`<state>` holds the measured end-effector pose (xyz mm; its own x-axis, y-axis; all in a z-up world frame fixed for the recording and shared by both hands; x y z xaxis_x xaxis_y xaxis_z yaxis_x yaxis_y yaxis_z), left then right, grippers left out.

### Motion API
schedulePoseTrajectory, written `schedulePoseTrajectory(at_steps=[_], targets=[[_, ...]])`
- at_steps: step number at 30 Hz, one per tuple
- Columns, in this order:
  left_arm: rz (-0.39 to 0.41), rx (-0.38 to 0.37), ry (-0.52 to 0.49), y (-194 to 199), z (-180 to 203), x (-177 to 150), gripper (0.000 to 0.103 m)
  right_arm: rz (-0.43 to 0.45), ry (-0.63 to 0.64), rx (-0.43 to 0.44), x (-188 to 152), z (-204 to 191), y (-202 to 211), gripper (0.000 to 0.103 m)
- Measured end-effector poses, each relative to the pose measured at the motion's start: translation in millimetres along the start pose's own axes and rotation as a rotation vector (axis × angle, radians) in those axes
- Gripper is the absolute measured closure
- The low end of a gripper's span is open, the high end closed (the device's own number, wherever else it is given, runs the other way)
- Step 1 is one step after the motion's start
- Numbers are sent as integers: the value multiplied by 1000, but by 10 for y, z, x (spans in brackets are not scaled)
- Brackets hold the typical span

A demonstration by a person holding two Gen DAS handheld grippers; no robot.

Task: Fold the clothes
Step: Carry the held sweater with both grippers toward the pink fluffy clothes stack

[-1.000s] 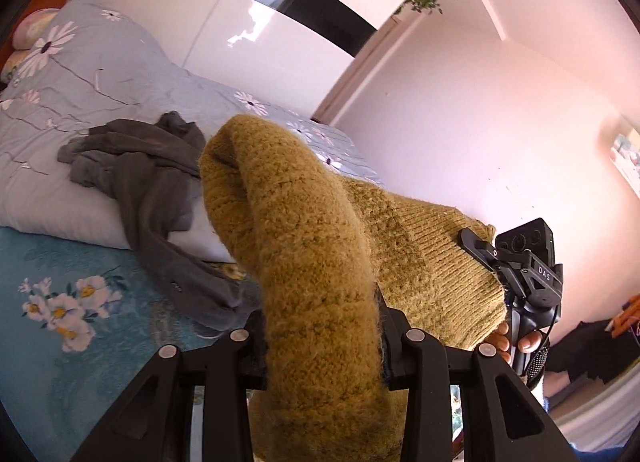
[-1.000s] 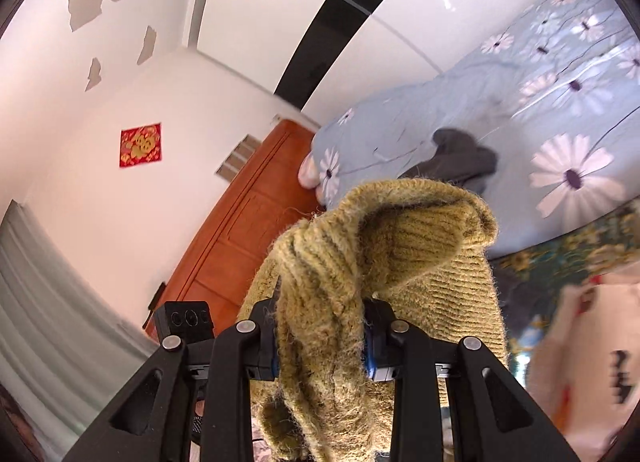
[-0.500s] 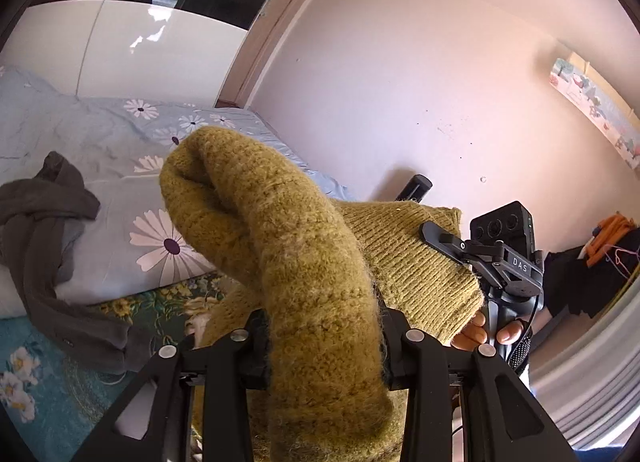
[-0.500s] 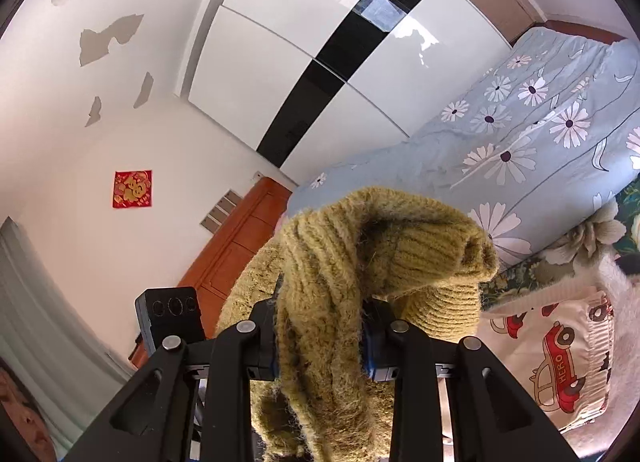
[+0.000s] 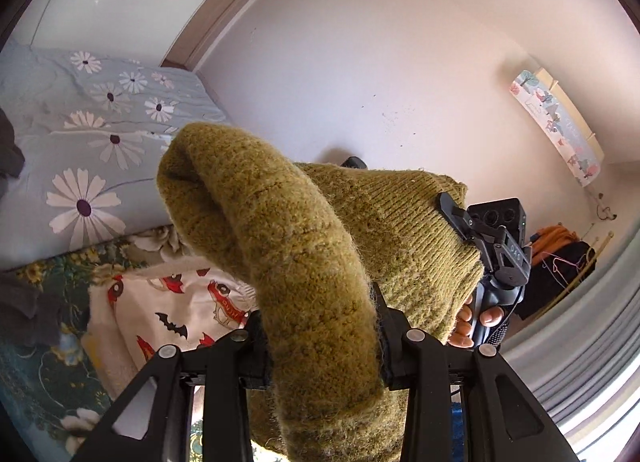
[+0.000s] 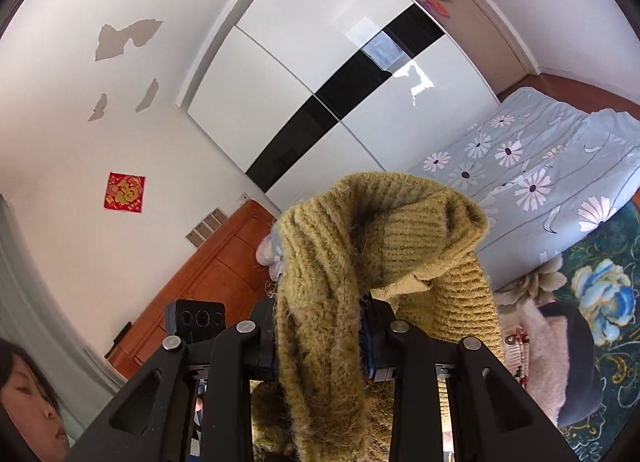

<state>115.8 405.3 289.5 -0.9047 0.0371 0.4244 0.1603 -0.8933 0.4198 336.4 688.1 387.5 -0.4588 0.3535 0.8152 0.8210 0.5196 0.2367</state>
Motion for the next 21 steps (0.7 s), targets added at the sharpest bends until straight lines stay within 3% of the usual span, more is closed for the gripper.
schedulePoseTrajectory(at_steps=[7,11,15,21], targets=[[-11,137,120,-357,-881,-108,63,-126,-173,-29,-521,827,-687,72],[21,198,155,-414,-1292,-131,64,-181,-191,-59,-703,1150,-1030,72],[49,231,185,-396,-1557,-109,63,-211,-181,-85,-860,1383,-1172,72],[20,274,199,-526,-1795,-220,59,-255,-206,-171,-1220,1727,-1145,72]])
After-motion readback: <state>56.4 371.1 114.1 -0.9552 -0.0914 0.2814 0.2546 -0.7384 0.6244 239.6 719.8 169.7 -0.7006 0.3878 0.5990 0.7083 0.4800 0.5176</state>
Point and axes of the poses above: each gripper's, at about its wrist camera, not at the fingertips, and y roughly against the way its jaws point, z to its right, x to its top, the point moved 4 cm from there along -y, roughly the way its jaws point, and after that the axes turned 12 degrees about y, right-handed, at the moved point
